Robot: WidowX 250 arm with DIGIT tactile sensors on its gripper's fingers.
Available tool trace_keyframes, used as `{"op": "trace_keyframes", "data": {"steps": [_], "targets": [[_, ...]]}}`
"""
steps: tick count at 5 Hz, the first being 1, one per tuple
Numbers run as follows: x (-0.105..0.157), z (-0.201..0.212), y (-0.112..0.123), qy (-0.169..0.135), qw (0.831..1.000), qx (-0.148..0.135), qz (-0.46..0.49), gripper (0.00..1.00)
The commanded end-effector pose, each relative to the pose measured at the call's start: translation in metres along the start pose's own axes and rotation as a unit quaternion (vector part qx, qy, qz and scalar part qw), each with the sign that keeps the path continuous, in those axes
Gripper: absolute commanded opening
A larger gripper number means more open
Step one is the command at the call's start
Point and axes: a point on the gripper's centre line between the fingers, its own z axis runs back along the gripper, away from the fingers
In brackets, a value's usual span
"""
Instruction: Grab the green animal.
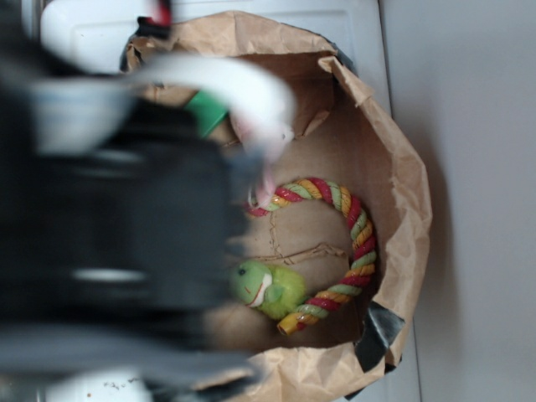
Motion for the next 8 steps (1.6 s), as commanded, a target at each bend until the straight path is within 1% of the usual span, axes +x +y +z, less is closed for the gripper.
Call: {"op": "trace_keyframes", "data": {"steps": [1,2,3,4,5,6,7,8], "targets": [[0.05,-0.023,0.015,-0.042,0.996,-0.017,-0.08,1.0],[0.061,-0.042,0.022,-0.051,0.991,-0.007,-0.121,1.0],[0.07,-0.065,0.03,-0.046,0.991,0.019,-0.125,1.0],[0.062,-0.085,0.025,-0.042,0.988,0.032,-0.148,1.0],[0.037,-0.101,0.008,-0.03,0.981,0.018,-0.189,1.0],[0.014,-0.113,-0.008,-0.012,0.974,-0.001,-0.225,1.0],[0.004,-0.125,-0.019,0.001,0.969,-0.003,-0.248,1.0],[0.001,-0.132,-0.029,-0.002,0.964,-0.004,-0.266,1.0]]}}
